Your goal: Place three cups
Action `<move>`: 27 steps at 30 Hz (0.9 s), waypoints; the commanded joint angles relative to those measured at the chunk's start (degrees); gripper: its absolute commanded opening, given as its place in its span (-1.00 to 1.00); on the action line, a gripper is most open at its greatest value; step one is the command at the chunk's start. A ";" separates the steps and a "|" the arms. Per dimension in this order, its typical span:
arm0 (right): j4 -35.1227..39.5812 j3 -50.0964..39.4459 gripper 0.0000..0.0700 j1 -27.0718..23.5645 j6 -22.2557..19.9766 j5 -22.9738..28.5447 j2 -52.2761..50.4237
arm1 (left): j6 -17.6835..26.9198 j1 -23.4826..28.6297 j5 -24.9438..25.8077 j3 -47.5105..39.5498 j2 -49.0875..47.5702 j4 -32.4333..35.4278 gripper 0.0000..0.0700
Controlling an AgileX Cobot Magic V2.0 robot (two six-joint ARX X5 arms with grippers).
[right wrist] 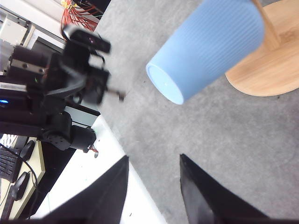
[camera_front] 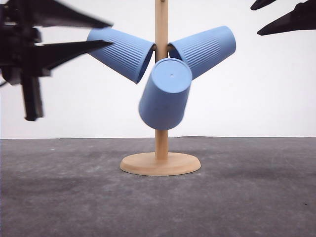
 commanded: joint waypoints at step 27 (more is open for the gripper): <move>22.78 -10.58 -1.00 -5.12 2.43 37.73 -17.14 | 79.23 16.03 -37.31 29.30 -29.86 -96.15 -0.97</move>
